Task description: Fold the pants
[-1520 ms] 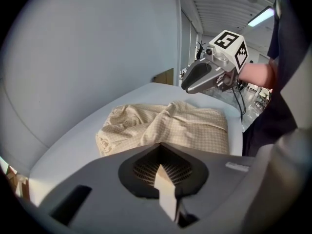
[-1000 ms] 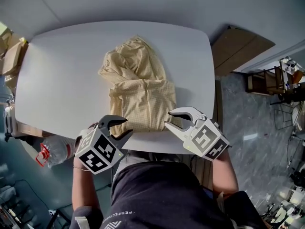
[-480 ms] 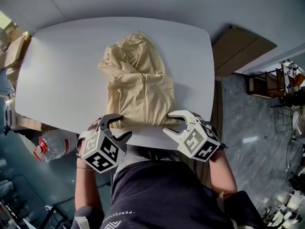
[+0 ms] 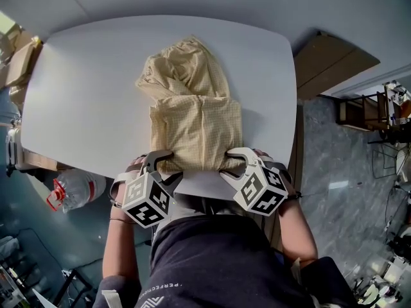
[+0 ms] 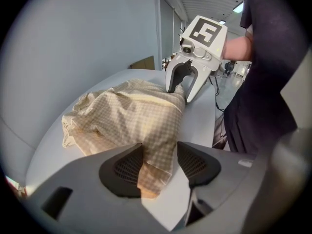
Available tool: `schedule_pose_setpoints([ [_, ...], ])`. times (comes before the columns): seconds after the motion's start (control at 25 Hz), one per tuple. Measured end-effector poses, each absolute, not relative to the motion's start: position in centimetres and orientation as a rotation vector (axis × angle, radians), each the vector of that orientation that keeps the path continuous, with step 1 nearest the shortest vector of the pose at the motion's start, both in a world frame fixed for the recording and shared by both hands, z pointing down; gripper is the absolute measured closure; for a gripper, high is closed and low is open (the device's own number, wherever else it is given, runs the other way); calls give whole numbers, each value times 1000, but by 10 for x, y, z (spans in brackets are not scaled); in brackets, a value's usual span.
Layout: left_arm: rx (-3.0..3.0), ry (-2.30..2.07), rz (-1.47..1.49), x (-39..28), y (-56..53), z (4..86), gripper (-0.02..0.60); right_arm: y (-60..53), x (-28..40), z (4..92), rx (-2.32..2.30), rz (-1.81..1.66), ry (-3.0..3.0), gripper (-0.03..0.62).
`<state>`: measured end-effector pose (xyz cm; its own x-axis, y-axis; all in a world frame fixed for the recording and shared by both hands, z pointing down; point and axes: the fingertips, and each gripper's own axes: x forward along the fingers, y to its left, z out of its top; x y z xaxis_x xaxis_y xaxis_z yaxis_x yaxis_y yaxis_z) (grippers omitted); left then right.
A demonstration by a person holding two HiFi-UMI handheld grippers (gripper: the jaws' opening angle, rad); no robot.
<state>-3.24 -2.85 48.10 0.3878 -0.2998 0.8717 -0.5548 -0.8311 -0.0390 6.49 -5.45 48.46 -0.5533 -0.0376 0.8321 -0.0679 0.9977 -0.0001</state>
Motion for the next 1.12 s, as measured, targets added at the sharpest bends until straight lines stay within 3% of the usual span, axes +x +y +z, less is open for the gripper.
schedule_pose_setpoints([
  [0.12, 2407, -700, 1471, -30, -24, 485, 332, -56, 64, 488, 76, 42, -2143, 405],
  [0.32, 2423, -699, 1501, -30, -24, 491, 334, -58, 63, 489, 93, 60, -2146, 421],
  [0.6, 2421, -778, 1542, -32, -28, 494, 397, -56, 64, 490, 128, 42, -2134, 439],
  [1.12, 2369, -693, 1419, -18, 1, 462, 496, -33, 76, 453, 4, 135, -2170, 542],
])
